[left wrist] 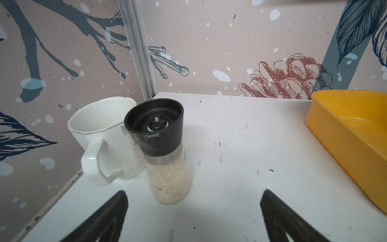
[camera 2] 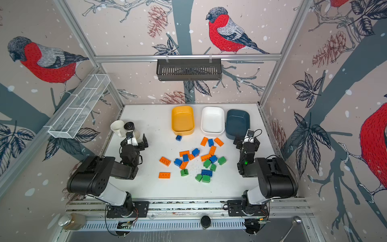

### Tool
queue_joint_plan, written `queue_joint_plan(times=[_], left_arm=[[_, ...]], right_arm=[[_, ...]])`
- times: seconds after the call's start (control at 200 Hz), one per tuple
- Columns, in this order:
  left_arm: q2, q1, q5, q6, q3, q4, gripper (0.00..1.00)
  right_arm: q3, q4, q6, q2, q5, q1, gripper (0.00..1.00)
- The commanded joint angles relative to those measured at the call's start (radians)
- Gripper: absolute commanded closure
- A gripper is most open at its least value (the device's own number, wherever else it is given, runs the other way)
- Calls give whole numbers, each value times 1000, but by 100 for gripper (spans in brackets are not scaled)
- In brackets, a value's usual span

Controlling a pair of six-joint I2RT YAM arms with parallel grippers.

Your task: Sort the legos into containers by color

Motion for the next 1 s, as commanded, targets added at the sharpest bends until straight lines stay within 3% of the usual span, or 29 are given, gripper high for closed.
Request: queue_joint_plan(times=[0.0, 0.991], left_arm=[[1, 1, 0, 5, 3, 38, 1], [-3, -8, -31, 8, -5, 58, 1]], right_arm=[[-2, 24, -3, -5, -5, 4, 0], [-5, 28, -4, -8, -4, 4, 0]])
